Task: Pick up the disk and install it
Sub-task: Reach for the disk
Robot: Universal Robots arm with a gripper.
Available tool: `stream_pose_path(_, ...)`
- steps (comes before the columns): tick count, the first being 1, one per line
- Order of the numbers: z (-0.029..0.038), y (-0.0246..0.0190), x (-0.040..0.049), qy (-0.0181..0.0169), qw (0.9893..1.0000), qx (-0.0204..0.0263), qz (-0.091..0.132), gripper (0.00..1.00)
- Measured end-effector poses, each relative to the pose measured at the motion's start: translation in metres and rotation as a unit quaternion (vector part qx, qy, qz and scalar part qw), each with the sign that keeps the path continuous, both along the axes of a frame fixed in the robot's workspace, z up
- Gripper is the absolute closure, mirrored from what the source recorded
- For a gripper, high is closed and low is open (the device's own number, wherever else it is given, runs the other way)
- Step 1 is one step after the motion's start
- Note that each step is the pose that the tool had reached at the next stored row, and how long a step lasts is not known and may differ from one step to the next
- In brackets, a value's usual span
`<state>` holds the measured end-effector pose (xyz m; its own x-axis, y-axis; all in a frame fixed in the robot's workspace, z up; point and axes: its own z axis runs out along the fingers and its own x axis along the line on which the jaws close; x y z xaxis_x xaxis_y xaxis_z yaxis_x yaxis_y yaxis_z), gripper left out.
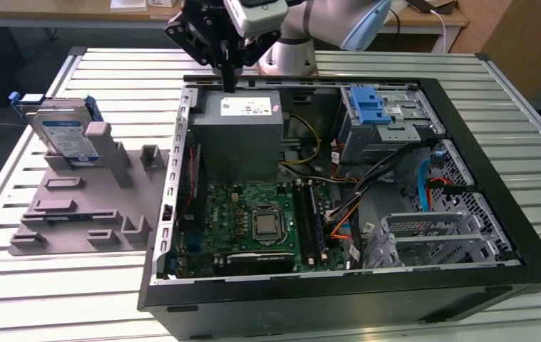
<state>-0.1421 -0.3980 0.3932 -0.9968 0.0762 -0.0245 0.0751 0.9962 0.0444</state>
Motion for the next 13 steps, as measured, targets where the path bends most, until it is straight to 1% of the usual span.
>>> stream_pose_path(13,-0.0001,0.0002,-0.0052,0.0,1.0,0.0,0.0,0.89)
